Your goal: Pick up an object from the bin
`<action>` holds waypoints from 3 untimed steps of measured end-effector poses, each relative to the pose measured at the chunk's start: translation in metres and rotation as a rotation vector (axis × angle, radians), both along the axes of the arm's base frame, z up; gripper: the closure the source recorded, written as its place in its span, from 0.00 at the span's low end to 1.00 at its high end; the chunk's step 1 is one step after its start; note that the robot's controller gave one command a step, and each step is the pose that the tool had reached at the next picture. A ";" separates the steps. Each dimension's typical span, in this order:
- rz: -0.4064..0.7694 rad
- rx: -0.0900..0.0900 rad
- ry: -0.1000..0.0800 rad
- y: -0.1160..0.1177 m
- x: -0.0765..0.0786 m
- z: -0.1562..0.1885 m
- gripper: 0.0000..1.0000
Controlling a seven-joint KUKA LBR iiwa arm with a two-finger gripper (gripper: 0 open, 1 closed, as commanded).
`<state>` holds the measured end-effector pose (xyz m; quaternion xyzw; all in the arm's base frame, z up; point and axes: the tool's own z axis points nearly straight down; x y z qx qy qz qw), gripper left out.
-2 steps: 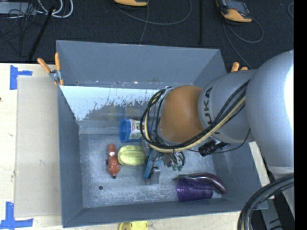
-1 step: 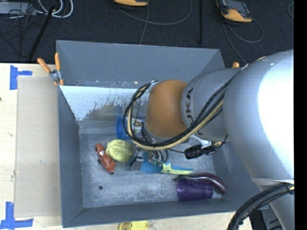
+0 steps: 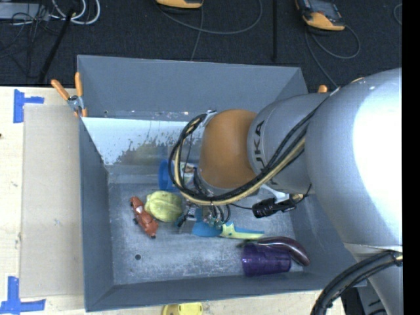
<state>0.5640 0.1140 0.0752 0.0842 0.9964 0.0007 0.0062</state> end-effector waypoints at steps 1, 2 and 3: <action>0.012 -0.001 0.016 -0.003 0.002 0.049 1.00; 0.085 -0.001 0.011 -0.022 0.022 0.089 0.00; 0.085 -0.001 0.011 -0.022 0.022 0.089 0.00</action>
Offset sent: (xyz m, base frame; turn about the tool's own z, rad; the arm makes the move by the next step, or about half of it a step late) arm 0.0219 -0.0218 0.0889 -0.0844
